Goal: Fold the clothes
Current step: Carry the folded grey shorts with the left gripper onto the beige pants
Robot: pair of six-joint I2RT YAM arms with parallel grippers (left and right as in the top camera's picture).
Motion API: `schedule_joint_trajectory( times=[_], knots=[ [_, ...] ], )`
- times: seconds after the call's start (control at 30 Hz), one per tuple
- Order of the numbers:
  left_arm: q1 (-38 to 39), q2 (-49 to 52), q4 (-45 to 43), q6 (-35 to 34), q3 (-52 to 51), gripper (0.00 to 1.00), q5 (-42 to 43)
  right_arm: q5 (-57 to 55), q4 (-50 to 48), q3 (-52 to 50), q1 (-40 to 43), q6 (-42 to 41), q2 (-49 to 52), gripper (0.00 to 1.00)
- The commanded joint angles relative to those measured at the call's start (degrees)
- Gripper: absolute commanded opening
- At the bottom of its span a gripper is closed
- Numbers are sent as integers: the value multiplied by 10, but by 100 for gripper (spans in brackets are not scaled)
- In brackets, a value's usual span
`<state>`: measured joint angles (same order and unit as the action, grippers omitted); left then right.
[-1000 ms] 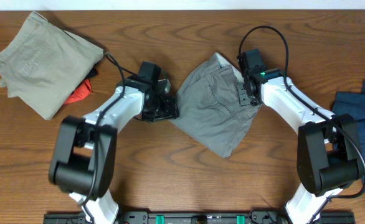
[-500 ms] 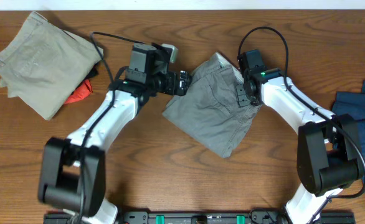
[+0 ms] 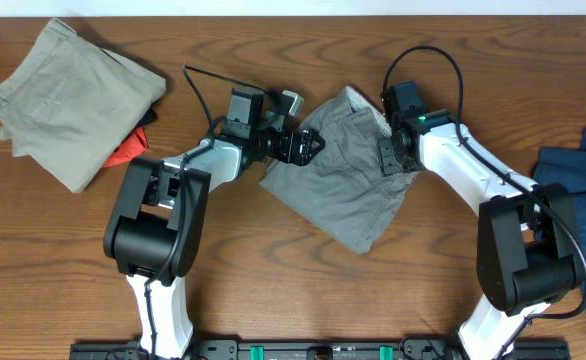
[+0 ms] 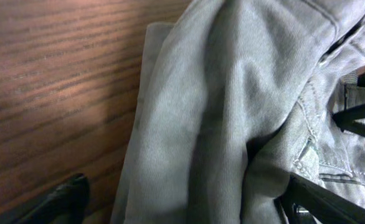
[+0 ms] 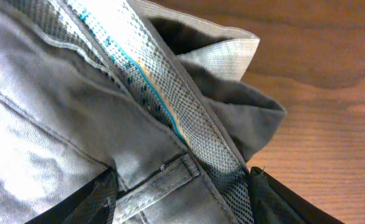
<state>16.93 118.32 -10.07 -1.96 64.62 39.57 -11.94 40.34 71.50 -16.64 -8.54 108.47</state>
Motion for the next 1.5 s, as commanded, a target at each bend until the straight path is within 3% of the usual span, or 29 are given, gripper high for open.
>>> schedule_joint_trajectory(
  times=[0.0, 0.03, 0.17, 0.2, 0.23, 0.5, 0.73, 0.93, 1.1, 1.37, 1.4, 1.43, 1.47],
  knots=[
    [-1, 33, 23, -32, -4, 86, 17, 4, 5, -1, 1, -9, 7, 65],
    [-1, 34, 32, -33, -4, 77, 33, 4, 6, -1, 1, -9, 7, 66],
    [-1, 34, 60, -33, -4, 25, 83, 4, 6, -1, 3, -9, 4, 65],
    [-1, 34, 66, -33, -4, 19, 89, 3, 7, 0, 4, -9, 2, 65],
    [-1, 34, 72, -33, -4, 6, 94, 4, 8, 0, 6, -9, -2, 65],
    [-48, -21, 81, -31, -1, 6, 62, -3, 36, 1, 45, -8, -109, 68],
    [-159, -173, 82, -30, 2, 6, -94, 9, 63, 1, 97, -8, -227, 74],
    [-287, -270, 35, -22, 36, 6, -198, 28, 83, 1, 111, -8, -261, 74],
    [-414, -275, 27, -22, 68, 6, -198, 41, 92, 1, 110, -9, -260, 73],
    [-557, -211, 108, -31, 68, 7, -197, 49, 92, 1, 110, -9, -260, 73],
    [-568, -199, 117, -36, 68, 16, -197, 49, 92, 1, 110, -9, -260, 73],
    [-580, -187, 130, -46, 68, 35, -197, 49, 93, 1, 110, -9, -260, 73],
    [-587, -177, 141, -56, 68, 65, -196, 49, 94, 1, 110, -9, -260, 73]
  ],
)
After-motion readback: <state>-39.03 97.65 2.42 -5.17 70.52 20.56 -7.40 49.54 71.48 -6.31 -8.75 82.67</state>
